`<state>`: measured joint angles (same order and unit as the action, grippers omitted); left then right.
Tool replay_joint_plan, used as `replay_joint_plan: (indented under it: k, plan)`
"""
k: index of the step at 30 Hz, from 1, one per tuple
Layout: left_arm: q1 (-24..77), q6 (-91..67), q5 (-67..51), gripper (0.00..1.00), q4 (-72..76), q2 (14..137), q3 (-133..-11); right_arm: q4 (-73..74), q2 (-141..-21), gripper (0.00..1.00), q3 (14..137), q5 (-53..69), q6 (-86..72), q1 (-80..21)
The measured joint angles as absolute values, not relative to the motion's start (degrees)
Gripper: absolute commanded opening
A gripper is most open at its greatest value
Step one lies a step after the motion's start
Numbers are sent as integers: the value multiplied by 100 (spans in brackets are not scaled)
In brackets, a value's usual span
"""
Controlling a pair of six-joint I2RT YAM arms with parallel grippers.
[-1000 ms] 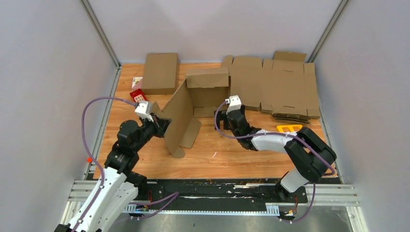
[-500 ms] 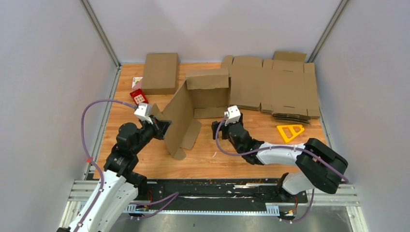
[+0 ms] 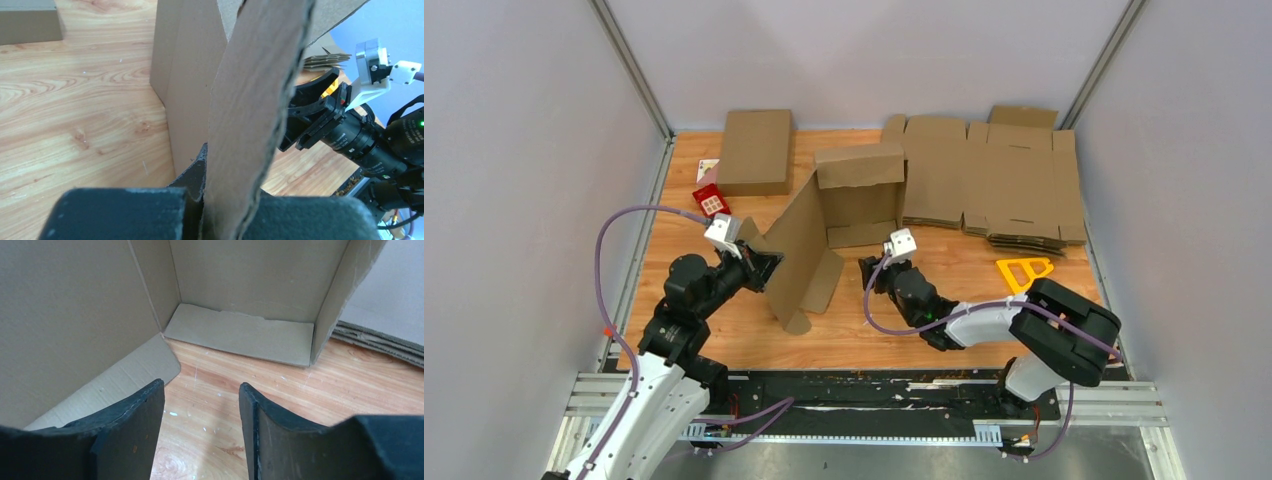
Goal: Fold the paper box
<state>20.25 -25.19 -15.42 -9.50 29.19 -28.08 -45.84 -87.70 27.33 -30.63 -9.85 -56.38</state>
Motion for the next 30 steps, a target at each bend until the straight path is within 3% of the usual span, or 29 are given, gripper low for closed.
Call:
replay_joint_plan:
  k: [8,12,16,17,30]
  plan:
    - [2025,-2659,-1796,0,-1002,2829,-2808,-5284,-8969,49,2399,-3146,-1022,-5655]
    - [2025,-2679,-1822,0,-1033,2783,-2803,-5308,-9314,40,2593,-3059,-1166,-5561]
    - [2025,-2724,-1861,0,-950,2779,-2735,-5448,-9614,3,2762,-3050,-1280,-5454]
    - [2025,-2735,-1865,0,-932,2779,-2724,-5476,-9697,0,2823,-3052,-1356,-5419]
    - [2025,-2779,-1876,0,-888,2779,-2714,-5256,-10842,0,4077,-2860,-3089,-4821]
